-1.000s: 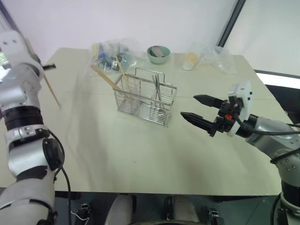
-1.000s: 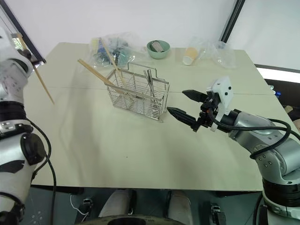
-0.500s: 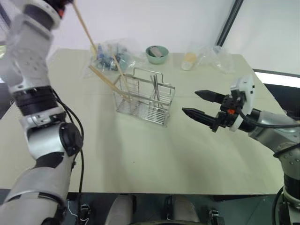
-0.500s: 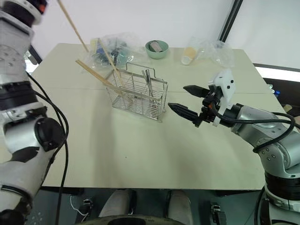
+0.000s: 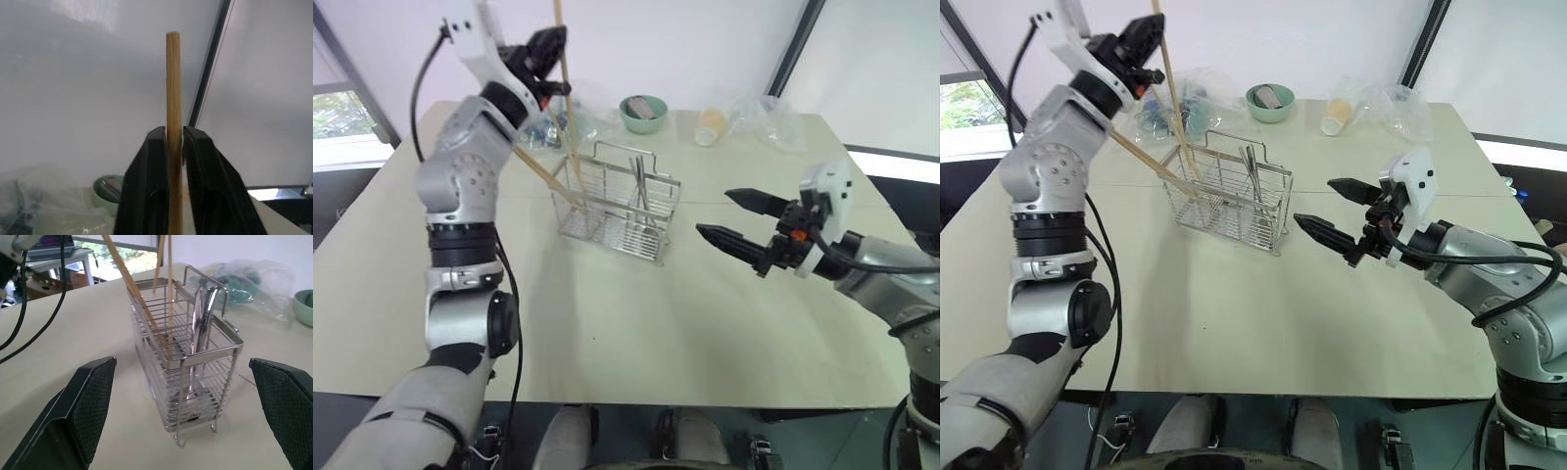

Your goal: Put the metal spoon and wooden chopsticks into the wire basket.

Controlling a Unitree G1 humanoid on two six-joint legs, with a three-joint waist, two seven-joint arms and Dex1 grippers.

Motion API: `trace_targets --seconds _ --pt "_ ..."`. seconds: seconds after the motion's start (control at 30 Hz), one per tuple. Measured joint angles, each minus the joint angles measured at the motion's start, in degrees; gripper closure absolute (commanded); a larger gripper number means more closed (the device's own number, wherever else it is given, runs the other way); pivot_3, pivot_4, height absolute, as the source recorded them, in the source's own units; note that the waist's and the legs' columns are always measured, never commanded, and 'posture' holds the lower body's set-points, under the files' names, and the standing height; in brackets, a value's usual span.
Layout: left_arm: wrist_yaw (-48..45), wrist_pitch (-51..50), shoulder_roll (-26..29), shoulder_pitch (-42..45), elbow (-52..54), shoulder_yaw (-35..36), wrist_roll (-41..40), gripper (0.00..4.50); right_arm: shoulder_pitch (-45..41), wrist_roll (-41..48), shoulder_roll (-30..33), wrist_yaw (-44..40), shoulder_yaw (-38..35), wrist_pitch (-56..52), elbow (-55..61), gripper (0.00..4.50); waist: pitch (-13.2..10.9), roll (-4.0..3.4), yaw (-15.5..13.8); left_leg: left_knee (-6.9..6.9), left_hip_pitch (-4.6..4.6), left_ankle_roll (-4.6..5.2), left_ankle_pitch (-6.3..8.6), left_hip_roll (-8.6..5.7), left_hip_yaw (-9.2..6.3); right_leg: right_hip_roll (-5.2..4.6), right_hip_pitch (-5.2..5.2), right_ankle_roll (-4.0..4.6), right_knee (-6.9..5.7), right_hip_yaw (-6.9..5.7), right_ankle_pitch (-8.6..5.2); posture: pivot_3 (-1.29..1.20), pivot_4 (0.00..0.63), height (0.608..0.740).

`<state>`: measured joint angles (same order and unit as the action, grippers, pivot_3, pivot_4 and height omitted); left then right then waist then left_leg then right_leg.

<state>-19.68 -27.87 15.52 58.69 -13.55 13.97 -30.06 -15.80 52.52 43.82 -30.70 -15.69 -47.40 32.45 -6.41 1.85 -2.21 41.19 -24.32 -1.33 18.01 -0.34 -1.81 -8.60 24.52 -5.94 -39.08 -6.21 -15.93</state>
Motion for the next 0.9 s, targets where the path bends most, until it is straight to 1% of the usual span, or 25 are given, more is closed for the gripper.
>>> trace_targets --seconds 0.13,0.17,0.33,0.4,0.43,0.53,0.6,0.63,0.67,0.7,0.73,0.77,0.83,0.9 --pt "0.2 0.0 -1.0 -1.1 1.4 -0.2 0.0 0.25 0.3 0.1 0.0 0.6 -0.3 0.0 0.0 0.0 0.0 0.0 0.1 0.0 0.01 0.03 0.01 0.01 0.0 0.0 0.0 0.0 0.0 0.0 0.0 0.0 0.15 0.633" --pt "0.4 0.0 -1.3 -1.4 2.3 -0.2 -0.1 0.04 0.4 0.2 0.0 0.6 -0.3 0.0 0.0 0.0 0.0 -0.01 0.1 -0.01 0.01 0.03 0.02 0.01 0.0 0.0 0.0 0.0 0.0 0.0 0.0 0.0 0.15 0.633" --pt "2.3 -0.6 -1.1 -2.7 5.4 0.7 -1.1 0.04 0.6 0.1 0.0 0.6 -0.4 0.0 0.0 0.0 0.0 -0.02 0.0 0.0 0.02 0.04 0.02 0.01 -0.02 0.01 0.0 0.01 0.01 0.0 0.0 0.0 0.15 0.633" --pt "2.7 -1.3 0.9 -2.7 5.8 1.5 -1.6 0.04 0.6 0.1 0.1 0.2 -0.4 0.0 0.0 0.0 0.0 -0.04 0.2 0.0 0.06 0.04 0.02 0.02 -0.01 0.03 0.0 0.01 0.0 0.0 0.0 0.0 0.15 0.633" --pt "2.5 -2.3 3.0 -2.7 5.8 1.8 -1.9 0.04 0.5 0.1 0.3 -0.2 -0.3 0.0 -0.1 0.0 0.0 -0.06 0.2 -0.01 0.07 0.04 0.02 0.03 -0.01 0.05 0.02 0.01 -0.01 0.0 -0.01 0.0 0.15 0.633" --pt "0.1 -4.8 10.2 -2.5 5.8 3.5 -2.6 0.04 -0.4 0.0 1.9 -1.9 -0.4 0.2 -0.2 0.0 -0.1 -0.14 0.6 -0.07 0.07 0.05 0.02 0.05 -0.01 0.11 0.05 0.02 -0.01 -0.01 -0.01 0.0 0.15 0.633" --pt "-4.4 -6.9 16.9 -2.5 5.9 3.3 -3.0 0.04 -1.9 0.0 2.9 -4.0 -0.3 0.4 -0.8 0.0 -0.1 -0.15 0.7 -0.09 0.03 0.05 0.02 0.05 -0.01 0.14 0.07 0.02 -0.04 -0.03 -0.01 0.0 0.15 0.633" --pt "-7.8 -7.9 21.4 -3.1 6.4 3.0 -3.0 0.04 -2.8 0.0 3.7 -5.4 -0.1 0.6 -1.1 0.0 -0.1 -0.18 1.1 -0.09 0.02 0.05 0.02 0.05 -0.01 0.12 0.08 0.03 -0.04 -0.03 -0.01 0.0 0.15 0.633" --pt "-12.3 -8.5 27.1 -4.7 8.0 2.8 -3.0 0.04 -3.3 -0.1 5.1 -7.1 -0.3 1.2 -1.5 0.0 -0.1 -0.24 1.5 -0.13 0.01 0.07 0.03 0.04 0.0 0.08 0.08 0.03 -0.03 -0.03 -0.02 0.0 0.15 0.633" --pt "-16.0 -8.8 31.1 -6.6 9.4 2.7 -3.0 0.04 -3.7 -0.4 5.9 -8.5 -0.4 1.7 -2.0 0.0 -0.1 -0.27 1.7 -0.13 0.03 0.16 0.08 0.04 0.02 0.07 0.06 0.05 0.01 -0.03 -0.04 0.0 0.15 0.633" --pt "-18.2 -8.8 33.2 -7.7 10.2 2.7 -3.0 0.04 -3.8 -0.6 6.4 -9.3 -0.5 1.9 -2.6 0.0 -0.1 -0.27 1.7 -0.12 0.06 0.21 0.11 0.03 0.06 0.04 0.03 0.11 0.03 -0.03 -0.07 0.0 0.15 0.633" --pt "-21.9 -8.6 36.3 -10.4 11.8 2.7 -3.0 0.04 -4.4 -1.0 6.8 -10.5 -0.2 2.4 -3.4 0.0 -0.1 -0.28 1.7 -0.11 0.06 0.21 0.11 0.02 0.07 0.0 0.03 0.19 0.06 -0.03 -0.12 0.0 0.15 0.633" --pt "-31.9 -8.1 44.6 -20.8 16.1 3.4 -3.4 0.04 -5.5 -2.7 7.8 -13.7 0.5 4.1 -6.3 0.0 -0.2 -0.41 2.0 -0.1 0.04 0.2 0.12 0.02 0.12 -0.05 0.07 0.24 0.09 -0.02 -0.14 0.0 0.15 0.633" --pt "-38.3 -8.9 48.1 -28.0 18.7 5.4 -4.6 0.04 -6.0 -4.2 8.9 -16.2 1.2 5.0 -9.2 0.0 -0.3 -0.5 1.9 -0.06 -0.05 0.19 0.12 0.04 0.09 -0.07 0.22 0.27 0.15 -0.02 -0.16 0.0 0.15 0.633"
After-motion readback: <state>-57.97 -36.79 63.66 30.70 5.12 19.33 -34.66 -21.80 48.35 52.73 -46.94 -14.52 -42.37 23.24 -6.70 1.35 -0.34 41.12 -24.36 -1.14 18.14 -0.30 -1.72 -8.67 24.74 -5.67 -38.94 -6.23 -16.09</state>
